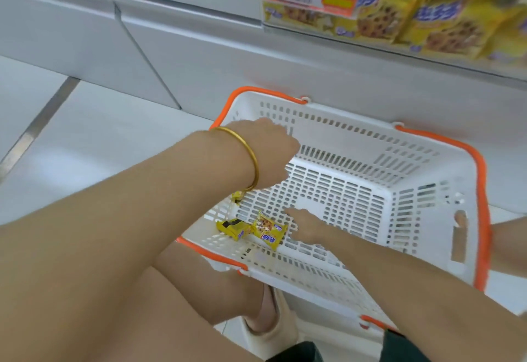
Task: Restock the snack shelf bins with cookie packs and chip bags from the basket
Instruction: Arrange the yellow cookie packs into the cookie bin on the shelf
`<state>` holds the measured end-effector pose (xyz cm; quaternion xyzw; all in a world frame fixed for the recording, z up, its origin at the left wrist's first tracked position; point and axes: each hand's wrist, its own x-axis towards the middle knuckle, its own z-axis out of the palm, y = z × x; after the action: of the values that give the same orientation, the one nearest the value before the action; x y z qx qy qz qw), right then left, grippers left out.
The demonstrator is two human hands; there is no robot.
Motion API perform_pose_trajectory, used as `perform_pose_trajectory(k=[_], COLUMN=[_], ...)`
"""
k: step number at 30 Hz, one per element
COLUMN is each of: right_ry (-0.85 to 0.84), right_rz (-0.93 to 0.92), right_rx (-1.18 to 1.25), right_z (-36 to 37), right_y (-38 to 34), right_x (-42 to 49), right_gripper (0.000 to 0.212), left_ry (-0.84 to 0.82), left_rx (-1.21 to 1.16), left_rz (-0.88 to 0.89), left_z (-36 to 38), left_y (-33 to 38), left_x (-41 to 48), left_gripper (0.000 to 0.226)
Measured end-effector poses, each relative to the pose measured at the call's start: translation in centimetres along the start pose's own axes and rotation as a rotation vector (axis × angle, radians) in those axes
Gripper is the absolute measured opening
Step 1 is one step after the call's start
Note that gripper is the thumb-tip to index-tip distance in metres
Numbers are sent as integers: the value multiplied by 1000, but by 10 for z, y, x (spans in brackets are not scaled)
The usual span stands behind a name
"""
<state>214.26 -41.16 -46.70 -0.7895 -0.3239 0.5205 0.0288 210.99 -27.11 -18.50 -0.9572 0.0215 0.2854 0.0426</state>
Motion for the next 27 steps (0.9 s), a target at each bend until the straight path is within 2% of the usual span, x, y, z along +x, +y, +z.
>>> perform_pose_trajectory(k=[5, 8, 9, 11, 12, 13, 14, 15, 16, 19, 20, 22, 25, 27], right_ry=[82, 95, 74, 69, 84, 113, 130, 148, 156, 106, 91, 109, 153, 135], right_rz=[-167, -144, -128, -78, -44, -18, -1, -7, 15, 73, 78, 68, 40, -84], right_rx=[-235, -317, -314, -321, -278, -238, -188, -171, -153, -79, -44, 132, 681, 981], right_z=[11, 13, 15, 21, 27, 30, 31, 30, 30, 26, 23, 9, -32, -66], right_y=[-39, -54, -57, -58, -55, -53, -49, -47, -44, -28, -21, -6, 7, 6], right_x=[8, 12, 14, 16, 20, 19, 20, 18, 18, 15, 12, 4, -33, -73], right_gripper=[73, 69, 60, 22, 21, 30, 26, 13, 15, 48, 46, 34, 34, 27], left_ry=[36, -12, -18, -30, -48, -70, -87, -96, -96, -75, -67, -60, -77, -71], left_rx=[-31, -28, -3, 74, 101, 113, 113, 107, 99, 96, 101, 90, 22, -46], left_rz=[50, 34, 21, 0, -5, -6, -5, 1, 7, 19, 25, 42, 51, 27], left_z=[-4, 4, 7, 14, 17, 20, 23, 25, 26, 27, 27, 25, 18, 13], left_y=[20, 19, 17, 14, 13, 14, 14, 15, 15, 14, 14, 16, 21, 25], left_x=[3, 2, 2, 2, 3, 4, 5, 6, 7, 8, 9, 11, 14, 16], left_gripper=[36, 29, 27, 26, 27, 28, 28, 28, 28, 27, 26, 27, 34, 42])
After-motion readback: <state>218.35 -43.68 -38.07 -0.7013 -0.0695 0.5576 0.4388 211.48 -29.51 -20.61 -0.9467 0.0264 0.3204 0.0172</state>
